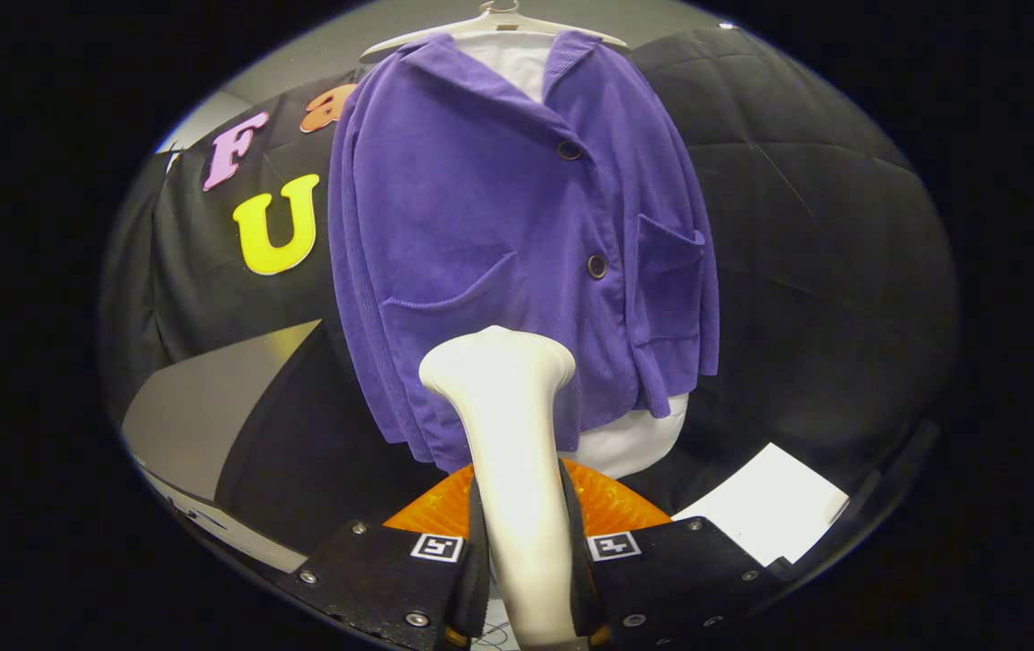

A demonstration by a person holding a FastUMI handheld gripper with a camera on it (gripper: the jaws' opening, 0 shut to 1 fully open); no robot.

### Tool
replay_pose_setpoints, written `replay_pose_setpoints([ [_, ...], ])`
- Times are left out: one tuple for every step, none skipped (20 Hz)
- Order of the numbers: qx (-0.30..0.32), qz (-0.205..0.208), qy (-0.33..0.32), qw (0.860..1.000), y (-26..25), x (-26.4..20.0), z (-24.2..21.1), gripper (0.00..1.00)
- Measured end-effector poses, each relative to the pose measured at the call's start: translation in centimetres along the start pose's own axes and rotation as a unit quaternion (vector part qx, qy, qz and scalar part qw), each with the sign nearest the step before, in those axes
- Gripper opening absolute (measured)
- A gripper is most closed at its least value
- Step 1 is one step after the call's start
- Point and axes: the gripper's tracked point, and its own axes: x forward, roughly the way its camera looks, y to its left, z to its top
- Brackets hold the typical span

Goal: Iron the clothes twice with a garment steamer, once on the left side and once on the right side.

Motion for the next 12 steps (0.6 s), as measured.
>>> replay_pose_setpoints([
  [0.007,-0.001,-0.004,1.0,-0.4,-0.7,0.6,0.36],
  [0.009,-0.005,-0.009,1.0,-1.1,-1.5,1.0,0.36],
  [0.009,-0.01,-0.012,1.0,-1.7,-2.1,1.4,0.36],
  [0.012,-0.013,-0.018,1.0,-2.9,-2.9,1.5,0.36],
  [0.016,-0.015,-0.024,0.999,-3.4,-3.7,2.4,0.36],
  [0.018,-0.016,-0.034,0.999,-3.7,-4.2,3.3,0.37],
  [0.02,-0.017,-0.041,0.999,-4.1,-4.6,4.2,0.37],
  [0.023,-0.019,-0.047,0.998,-4.7,-5.0,5.0,0.37],
  [0.026,-0.019,-0.053,0.998,-5.0,-5.4,5.8,0.36],
  [0.03,-0.02,-0.061,0.998,-5.2,-5.8,6.8,0.37],
  [0.033,-0.02,-0.067,0.997,-5.5,-6.1,7.6,0.37],
  [0.034,-0.022,-0.076,0.996,-5.8,-6.5,8.6,0.37],
])
